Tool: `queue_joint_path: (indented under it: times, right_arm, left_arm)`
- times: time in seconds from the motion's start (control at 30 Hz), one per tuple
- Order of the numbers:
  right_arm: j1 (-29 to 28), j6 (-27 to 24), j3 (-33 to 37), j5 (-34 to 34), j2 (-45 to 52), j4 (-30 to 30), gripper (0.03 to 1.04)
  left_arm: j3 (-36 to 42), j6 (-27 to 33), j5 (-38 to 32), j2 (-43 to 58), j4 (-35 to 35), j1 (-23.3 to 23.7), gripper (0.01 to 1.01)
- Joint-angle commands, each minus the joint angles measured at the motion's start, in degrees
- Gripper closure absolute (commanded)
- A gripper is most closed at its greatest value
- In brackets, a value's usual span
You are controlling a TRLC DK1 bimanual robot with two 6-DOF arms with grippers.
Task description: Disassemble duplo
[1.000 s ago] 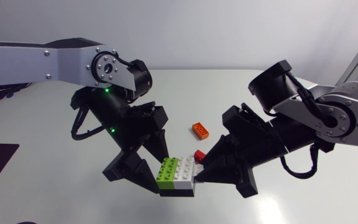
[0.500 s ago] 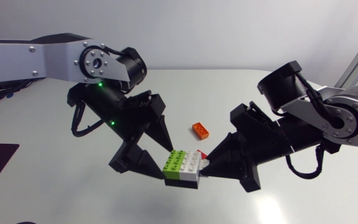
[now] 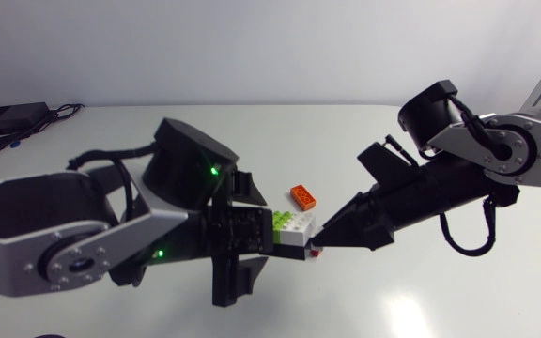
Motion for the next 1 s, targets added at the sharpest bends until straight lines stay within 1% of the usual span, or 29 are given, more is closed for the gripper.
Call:
queue_joint_path:
  times: [0.0,0.27,0.37,0.6,0.97]
  right_arm:
    - [-0.87,3.08,2.74,-0.76,2.10,0.04,0.87]
    - [-4.12,3.96,3.35,-0.76,4.74,-0.58,0.87]
    - [-4.21,5.10,3.97,-0.85,6.41,-0.58,0.87]
    - [-3.51,7.82,6.34,-1.29,9.57,-0.58,0.87]
    - [-2.01,10.46,8.10,-1.81,9.84,-1.01,0.86]
  left_arm:
    - [-0.77,-2.06,-1.94,-1.89,3.28,-2.24,0.052]
    - [-0.42,-2.14,-4.58,-4.18,4.16,-2.59,0.052]
    - [-0.24,-2.58,-5.55,-4.44,4.77,-3.12,0.052]
    - [-3.32,-1.88,-8.97,-3.04,11.10,-4.52,0.052]
    - [-4.64,-1.35,-9.24,-1.01,13.56,-4.61,0.056]
